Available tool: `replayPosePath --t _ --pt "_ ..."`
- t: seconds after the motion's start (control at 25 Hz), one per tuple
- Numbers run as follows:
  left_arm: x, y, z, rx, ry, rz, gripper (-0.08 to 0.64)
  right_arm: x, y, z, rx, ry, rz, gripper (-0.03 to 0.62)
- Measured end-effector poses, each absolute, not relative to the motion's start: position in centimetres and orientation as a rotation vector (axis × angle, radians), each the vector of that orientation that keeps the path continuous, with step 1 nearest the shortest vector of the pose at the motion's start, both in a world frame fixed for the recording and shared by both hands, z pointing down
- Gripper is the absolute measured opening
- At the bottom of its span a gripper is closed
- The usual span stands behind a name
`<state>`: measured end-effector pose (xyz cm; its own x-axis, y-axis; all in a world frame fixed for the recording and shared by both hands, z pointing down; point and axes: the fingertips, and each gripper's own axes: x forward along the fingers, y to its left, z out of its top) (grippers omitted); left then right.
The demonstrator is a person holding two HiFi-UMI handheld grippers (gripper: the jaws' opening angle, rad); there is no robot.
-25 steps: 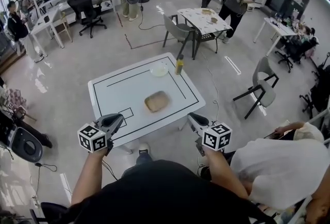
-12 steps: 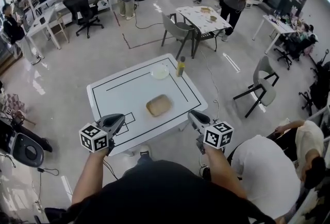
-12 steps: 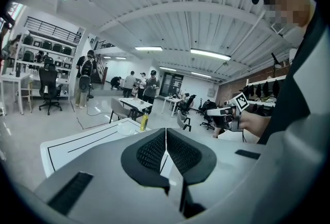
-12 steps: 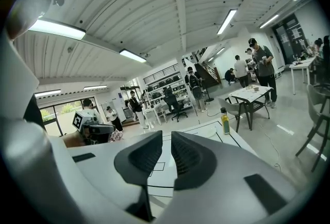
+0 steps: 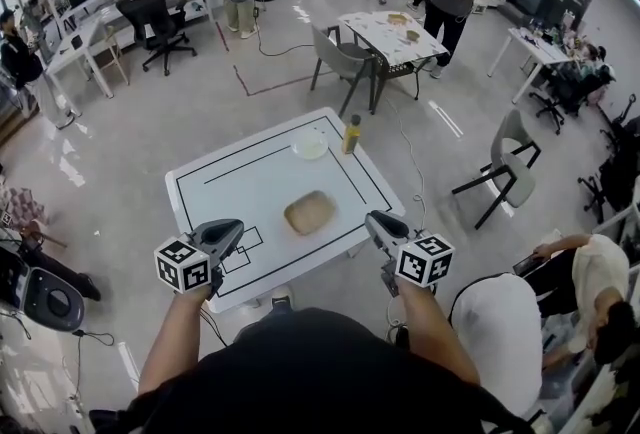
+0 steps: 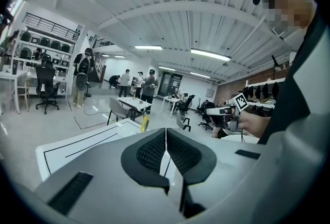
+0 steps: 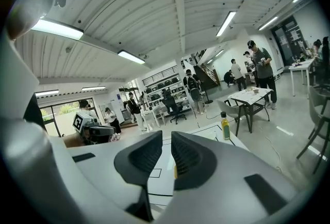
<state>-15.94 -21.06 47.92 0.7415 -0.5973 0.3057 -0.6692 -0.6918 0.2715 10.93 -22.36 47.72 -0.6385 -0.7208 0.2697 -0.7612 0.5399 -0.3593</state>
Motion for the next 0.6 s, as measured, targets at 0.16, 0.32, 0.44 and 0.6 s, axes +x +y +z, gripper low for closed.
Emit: replayPosePath --t 0.16,0.32,0.44,0.6 --pt "-15.9 -22.5 48.3 2.579 -0.966 0.274 0.028 10.7 -23.9 47.8 1.296 -2.692 0.685 0.067" --pt "-15.7 -23.8 48.7 2.575 -0.953 0.284 0.028 10.9 -25.1 48.1 1.298 -2.690 0.693 0.063" --pt "-15.6 -24.7 48.8 2.573 -0.944 0.290 0.028 11.2 -25.9 48.3 1.310 -2.684 0.715 0.048" --pt "-15.3 -26.0 48.9 2.573 -0.934 0.295 0.028 11.6 -27.1 48.8 1.333 -2.691 0.744 0.028"
